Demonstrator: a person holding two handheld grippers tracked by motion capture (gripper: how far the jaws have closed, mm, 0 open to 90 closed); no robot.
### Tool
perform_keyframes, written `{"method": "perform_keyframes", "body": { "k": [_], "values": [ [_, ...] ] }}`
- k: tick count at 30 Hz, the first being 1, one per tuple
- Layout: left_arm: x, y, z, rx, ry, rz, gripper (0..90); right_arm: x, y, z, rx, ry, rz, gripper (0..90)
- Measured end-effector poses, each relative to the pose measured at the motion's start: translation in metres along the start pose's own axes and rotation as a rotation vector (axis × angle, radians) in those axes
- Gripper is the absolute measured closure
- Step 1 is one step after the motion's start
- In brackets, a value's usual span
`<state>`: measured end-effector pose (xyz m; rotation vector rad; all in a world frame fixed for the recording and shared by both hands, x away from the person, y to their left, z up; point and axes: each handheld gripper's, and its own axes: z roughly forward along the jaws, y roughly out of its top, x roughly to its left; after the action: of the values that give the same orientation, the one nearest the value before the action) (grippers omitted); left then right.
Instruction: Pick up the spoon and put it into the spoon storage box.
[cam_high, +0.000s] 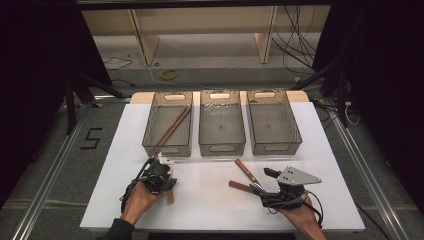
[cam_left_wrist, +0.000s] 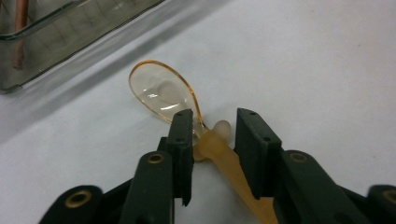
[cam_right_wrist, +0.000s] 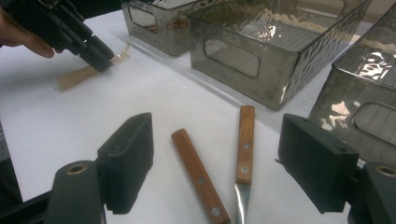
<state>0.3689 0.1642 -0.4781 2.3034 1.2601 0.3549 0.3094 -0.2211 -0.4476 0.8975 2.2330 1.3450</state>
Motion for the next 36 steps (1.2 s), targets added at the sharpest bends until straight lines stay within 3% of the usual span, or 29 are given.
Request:
{"method": "perform_keyframes", "body": {
  "k": [6, 11, 15, 20, 27, 31, 36],
  "values": [
    [0.003, 0.001, -0.001, -0.005, -0.015, 0.009, 72.3, 0.000, 0.000, 0.000, 0.003, -0.001, -0.003, 27.5],
    [0.014, 0.000, -0.004, -0.034, -0.066, -0.028, 76.0, 0.000, 0.000, 0.000, 0.001, 0.001, -0.003, 27.6],
    [0.018, -0.001, -0.004, -0.028, -0.093, -0.049, 75.3, 0.000, 0.000, 0.000, 0.004, 0.001, -0.006, 27.5],
    [0.016, 0.000, 0.003, 0.006, -0.096, -0.067, 69.0, 0.000, 0.000, 0.000, 0.003, 0.002, -0.006, 27.5],
    [0.008, 0.003, 0.003, 0.037, -0.041, -0.023, 66.1, 0.000, 0.000, -0.001, 0.003, 0.001, -0.007, 27.5],
    [0.005, 0.003, 0.003, 0.022, -0.021, 0.018, 69.5, 0.001, 0.000, -0.001, 0.004, 0.001, -0.009, 27.5],
    [0.010, 0.003, -0.003, -0.017, -0.039, 0.009, 74.4, 0.000, 0.000, -0.001, 0.002, 0.001, -0.009, 27.5]
  ]
}}
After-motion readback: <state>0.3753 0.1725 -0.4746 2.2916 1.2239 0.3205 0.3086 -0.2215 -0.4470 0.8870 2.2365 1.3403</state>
